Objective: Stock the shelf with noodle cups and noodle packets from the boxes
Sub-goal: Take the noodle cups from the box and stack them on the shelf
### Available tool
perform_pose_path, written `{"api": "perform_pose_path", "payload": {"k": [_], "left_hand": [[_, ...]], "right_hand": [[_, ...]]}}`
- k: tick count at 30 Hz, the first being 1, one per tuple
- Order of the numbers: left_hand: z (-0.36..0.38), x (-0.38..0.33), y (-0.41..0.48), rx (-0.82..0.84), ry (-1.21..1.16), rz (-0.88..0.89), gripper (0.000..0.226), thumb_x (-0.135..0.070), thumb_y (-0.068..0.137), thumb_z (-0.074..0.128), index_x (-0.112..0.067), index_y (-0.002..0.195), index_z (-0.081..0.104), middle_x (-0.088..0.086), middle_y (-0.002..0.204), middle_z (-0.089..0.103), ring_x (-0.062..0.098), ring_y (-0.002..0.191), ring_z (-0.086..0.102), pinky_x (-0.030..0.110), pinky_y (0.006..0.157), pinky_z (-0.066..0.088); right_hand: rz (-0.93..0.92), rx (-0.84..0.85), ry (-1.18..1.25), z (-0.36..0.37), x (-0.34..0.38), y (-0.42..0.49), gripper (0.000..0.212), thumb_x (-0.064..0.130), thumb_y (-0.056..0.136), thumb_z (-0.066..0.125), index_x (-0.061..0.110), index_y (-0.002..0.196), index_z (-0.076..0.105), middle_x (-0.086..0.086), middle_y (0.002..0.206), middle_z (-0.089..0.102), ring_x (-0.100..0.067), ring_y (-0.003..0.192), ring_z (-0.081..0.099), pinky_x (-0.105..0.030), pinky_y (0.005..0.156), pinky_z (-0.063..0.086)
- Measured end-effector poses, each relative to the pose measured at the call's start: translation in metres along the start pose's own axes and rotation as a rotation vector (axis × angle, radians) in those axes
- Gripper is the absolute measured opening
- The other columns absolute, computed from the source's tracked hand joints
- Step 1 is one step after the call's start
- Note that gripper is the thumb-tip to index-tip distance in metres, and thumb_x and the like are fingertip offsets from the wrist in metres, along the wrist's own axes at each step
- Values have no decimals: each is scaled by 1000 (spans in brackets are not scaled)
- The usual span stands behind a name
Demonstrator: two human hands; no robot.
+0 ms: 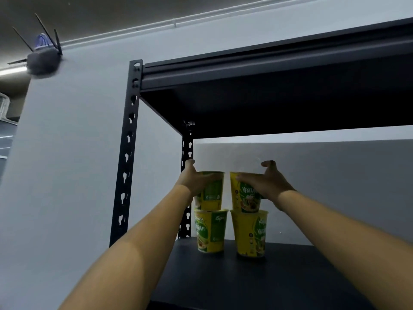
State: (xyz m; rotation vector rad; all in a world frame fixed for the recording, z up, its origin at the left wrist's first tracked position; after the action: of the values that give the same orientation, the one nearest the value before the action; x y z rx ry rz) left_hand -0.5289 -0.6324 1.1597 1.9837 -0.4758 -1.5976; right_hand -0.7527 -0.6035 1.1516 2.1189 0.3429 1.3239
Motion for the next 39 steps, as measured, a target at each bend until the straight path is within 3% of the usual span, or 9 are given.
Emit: {"api": "perform_pose_path", "payload": {"k": [10, 12, 16, 20, 24, 26, 31, 36, 39], "left_hand": [[5, 13, 6, 53, 8, 29, 93, -38, 77, 89, -24, 147, 30, 3, 133, 59, 27, 118, 63, 41, 92, 59], [6, 14, 5, 60, 54, 30, 96, -44, 76, 88, -22, 149, 29, 3, 129, 60, 28, 118, 63, 43, 94, 58], [5, 20, 6, 89, 110, 10, 95, -66, 59, 89, -22, 129, 41, 3, 123, 66, 27, 112, 67, 51, 93, 59], [6, 23, 2, 87, 114, 0, 82, -46, 74, 89, -21, 132, 36, 3, 123, 65, 26, 112, 67, 52, 95, 59], [6, 28, -3, 94, 198, -52, 99, -44, 75, 88, -16, 147, 25, 6, 132, 61, 29, 121, 61, 53, 101, 54], [7, 31, -7, 99, 241, -82, 101, -43, 75, 88, -16, 149, 25, 6, 135, 59, 29, 124, 59, 51, 103, 53], [9, 42, -11, 106, 359, -91, 65, -35, 80, 87, -19, 125, 43, 3, 126, 63, 23, 114, 61, 41, 98, 53], [12, 43, -12, 104, 349, -92, 67, -34, 83, 84, -14, 126, 37, 1, 126, 58, 20, 114, 55, 34, 91, 46], [14, 47, -8, 114, 353, -112, 70, -38, 81, 85, -14, 127, 38, 2, 130, 59, 22, 120, 56, 38, 99, 48]], "right_hand": [[9, 10, -35, 8, -14, 9, 107, 61, 69, 85, 31, 151, 22, -13, 150, 45, -35, 127, 54, -51, 103, 52], [14, 19, -48, 8, -14, 8, 108, 60, 71, 85, 31, 152, 21, -13, 151, 45, -35, 128, 54, -51, 103, 51], [25, 54, -80, 8, -18, 6, 109, 56, 73, 85, 31, 155, 17, -12, 154, 42, -35, 131, 53, -51, 104, 50], [47, 58, -93, 8, -22, 4, 116, 61, 74, 82, 29, 159, 11, -10, 158, 39, -35, 138, 47, -54, 110, 44], [73, 65, -144, 7, -22, 0, 121, 63, 77, 78, 21, 162, 3, -9, 162, 35, -35, 143, 41, -52, 112, 41], [92, 69, -163, 6, -22, -3, 116, 64, 76, 78, 19, 160, 12, -9, 158, 41, -34, 139, 46, -52, 110, 44], [110, 80, -164, 8, -23, -13, 89, 54, 82, 79, 21, 150, 33, -8, 147, 52, -32, 129, 54, -45, 104, 48], [125, 80, -170, 11, -22, -12, 79, 54, 83, 76, 26, 146, 39, -3, 141, 58, -29, 123, 58, -46, 103, 50], [135, 80, -181, 11, -23, -9, 74, 55, 81, 75, 27, 142, 43, -2, 135, 61, -28, 117, 60, -46, 100, 51]]}}
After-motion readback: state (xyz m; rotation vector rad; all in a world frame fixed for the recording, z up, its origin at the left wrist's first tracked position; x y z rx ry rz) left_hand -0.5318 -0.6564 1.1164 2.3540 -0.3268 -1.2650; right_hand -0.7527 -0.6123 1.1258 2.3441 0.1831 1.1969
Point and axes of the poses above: each hand's wrist, its own y-axis towards the middle knuckle, its own z-axis out of the palm, x = y × z, the point moved 1 cm from there along y, towards the middle knuckle
